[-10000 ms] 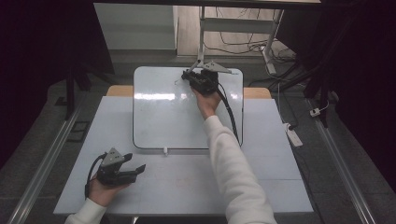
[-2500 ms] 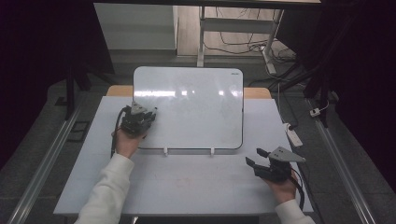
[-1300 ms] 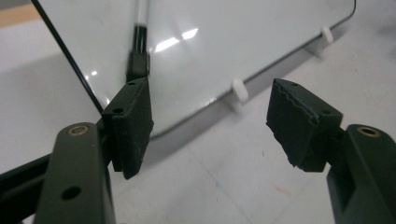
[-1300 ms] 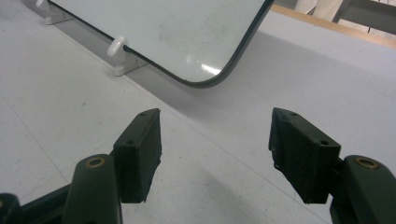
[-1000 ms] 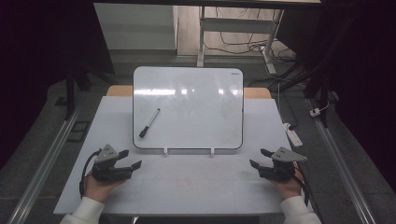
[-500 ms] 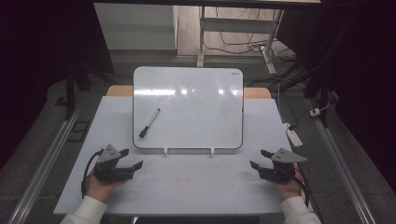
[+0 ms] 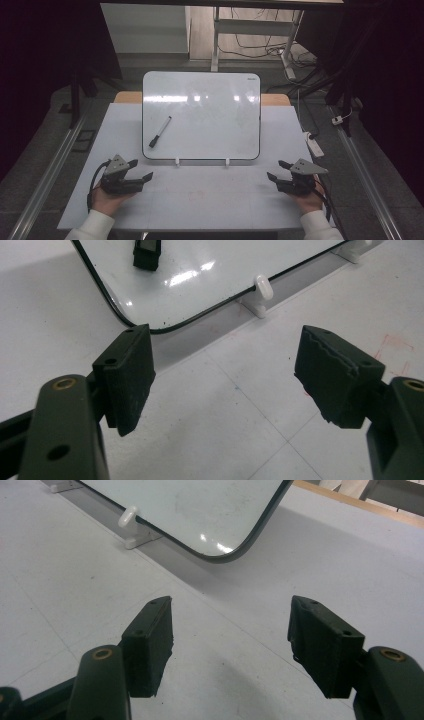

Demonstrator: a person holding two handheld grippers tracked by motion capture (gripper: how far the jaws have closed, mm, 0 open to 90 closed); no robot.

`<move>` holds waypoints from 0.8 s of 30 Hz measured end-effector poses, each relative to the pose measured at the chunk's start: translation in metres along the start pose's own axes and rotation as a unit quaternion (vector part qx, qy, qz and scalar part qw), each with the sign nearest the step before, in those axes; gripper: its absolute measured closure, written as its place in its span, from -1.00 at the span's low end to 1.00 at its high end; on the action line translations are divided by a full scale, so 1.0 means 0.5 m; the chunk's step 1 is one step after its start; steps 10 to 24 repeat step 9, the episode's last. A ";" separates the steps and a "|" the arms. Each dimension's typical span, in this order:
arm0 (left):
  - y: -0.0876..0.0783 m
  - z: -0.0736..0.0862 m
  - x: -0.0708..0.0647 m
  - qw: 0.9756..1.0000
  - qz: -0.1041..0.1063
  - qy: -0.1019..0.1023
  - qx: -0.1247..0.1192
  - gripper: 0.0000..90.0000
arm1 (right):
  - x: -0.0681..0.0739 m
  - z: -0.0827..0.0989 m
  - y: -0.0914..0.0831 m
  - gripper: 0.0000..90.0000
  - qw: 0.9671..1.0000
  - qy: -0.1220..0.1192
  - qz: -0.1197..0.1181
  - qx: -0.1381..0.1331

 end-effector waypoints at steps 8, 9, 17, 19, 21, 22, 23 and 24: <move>0.001 0.002 0.001 1.000 -0.001 -0.001 0.002 -0.45 | 0.006 -0.003 -0.001 -0.23 1.000 -0.005 -0.005 -0.003; 0.002 0.002 0.002 1.000 -0.001 -0.002 0.002 -0.45 | 0.007 -0.004 -0.001 -0.23 1.000 -0.006 -0.005 -0.003; 0.002 0.002 0.002 1.000 -0.001 -0.002 0.002 -0.45 | 0.007 -0.004 -0.001 -0.23 1.000 -0.006 -0.005 -0.003; 0.002 0.002 0.002 1.000 -0.001 -0.002 0.002 -0.45 | 0.007 -0.004 -0.001 -0.23 1.000 -0.006 -0.005 -0.003; 0.002 0.002 0.002 1.000 -0.001 -0.002 0.002 -0.45 | 0.007 -0.004 -0.001 -0.23 1.000 -0.006 -0.005 -0.003; 0.002 0.002 0.002 1.000 -0.001 -0.002 0.002 -0.45 | 0.007 -0.004 -0.001 -0.23 1.000 -0.006 -0.005 -0.003; 0.002 0.002 0.002 1.000 -0.001 -0.002 0.002 -0.45 | 0.007 -0.004 -0.001 -0.23 1.000 -0.006 -0.005 -0.003; 0.002 0.002 0.002 1.000 -0.001 -0.002 0.002 -0.45 | 0.007 -0.004 -0.001 -0.23 1.000 -0.006 -0.005 -0.003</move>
Point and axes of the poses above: each handheld gripper's, and its own axes: y roughly forward along the jaws, z roughly out of its underside, x roughly to its left, the point moved 8 cm from there along y, roughly forward along the jaws, and after that the axes turned 8 degrees about y, right-handed, at the moved point
